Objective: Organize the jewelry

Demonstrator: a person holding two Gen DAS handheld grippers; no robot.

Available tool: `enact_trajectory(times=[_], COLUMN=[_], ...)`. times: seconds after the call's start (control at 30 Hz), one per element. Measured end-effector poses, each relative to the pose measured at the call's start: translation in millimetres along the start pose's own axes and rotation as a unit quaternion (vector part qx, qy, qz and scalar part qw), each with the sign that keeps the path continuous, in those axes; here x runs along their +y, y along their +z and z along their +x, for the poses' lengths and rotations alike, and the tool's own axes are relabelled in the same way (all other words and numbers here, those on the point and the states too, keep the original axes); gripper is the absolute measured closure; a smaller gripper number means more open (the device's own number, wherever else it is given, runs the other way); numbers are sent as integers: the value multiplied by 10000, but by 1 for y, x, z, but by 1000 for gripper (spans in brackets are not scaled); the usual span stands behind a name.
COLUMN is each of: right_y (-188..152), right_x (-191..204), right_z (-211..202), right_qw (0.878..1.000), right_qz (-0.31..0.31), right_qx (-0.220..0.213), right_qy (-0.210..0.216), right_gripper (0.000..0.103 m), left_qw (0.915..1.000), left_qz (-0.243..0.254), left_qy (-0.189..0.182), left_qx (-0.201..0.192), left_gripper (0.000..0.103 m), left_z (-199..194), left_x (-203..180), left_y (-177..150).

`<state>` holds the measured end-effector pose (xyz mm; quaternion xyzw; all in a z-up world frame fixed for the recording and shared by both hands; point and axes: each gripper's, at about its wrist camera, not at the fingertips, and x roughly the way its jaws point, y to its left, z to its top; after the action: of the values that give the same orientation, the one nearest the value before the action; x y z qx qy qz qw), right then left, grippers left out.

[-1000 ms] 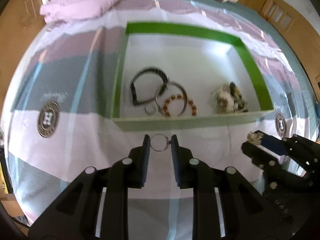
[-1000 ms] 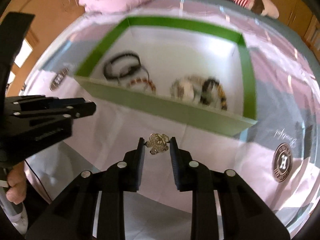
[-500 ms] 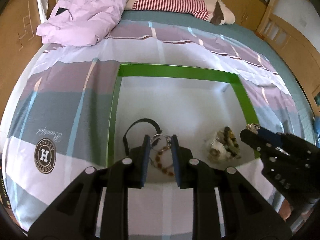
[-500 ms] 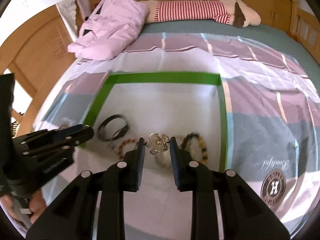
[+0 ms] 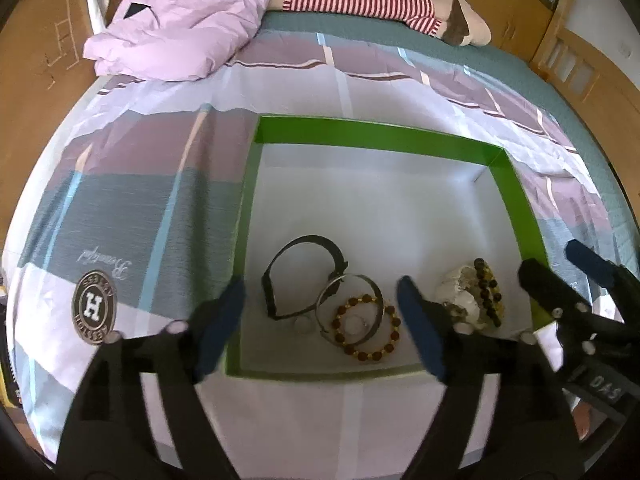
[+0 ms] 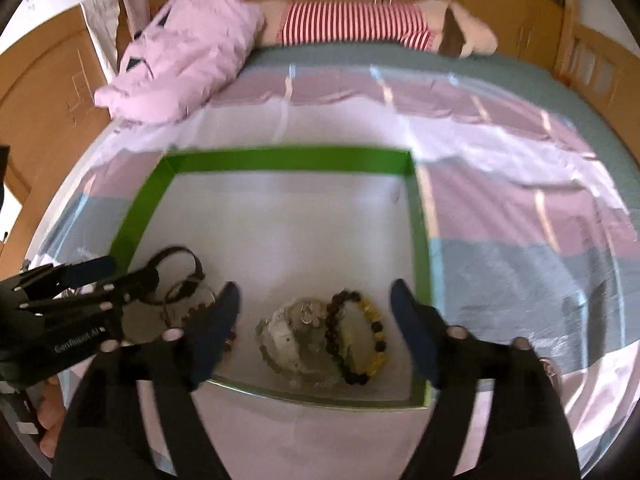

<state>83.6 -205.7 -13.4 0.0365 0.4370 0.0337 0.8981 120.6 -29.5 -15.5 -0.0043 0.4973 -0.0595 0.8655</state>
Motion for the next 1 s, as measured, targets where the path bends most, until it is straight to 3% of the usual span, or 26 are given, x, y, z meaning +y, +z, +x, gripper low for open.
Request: enact_trajectory(times=[0.17, 0.5, 1.0], right_y=[2, 6, 6], right_x=[-4, -8, -6], right_z=[-22, -34, -41], right_qw=[9995, 9994, 9995], right_qz=[187, 340, 303], right_qx=[-233, 40, 40], right_qy=[-83, -99, -79], right_gripper=[6, 6, 2], left_qw=[9996, 9994, 9992], left_qz=[36, -5, 76], left_qy=[222, 241, 339], left_qx=[-181, -237, -200], left_gripper=[9, 2, 2], left_z=[-26, -43, -40], left_x=[-6, -5, -9], left_y=[-5, -9, -11])
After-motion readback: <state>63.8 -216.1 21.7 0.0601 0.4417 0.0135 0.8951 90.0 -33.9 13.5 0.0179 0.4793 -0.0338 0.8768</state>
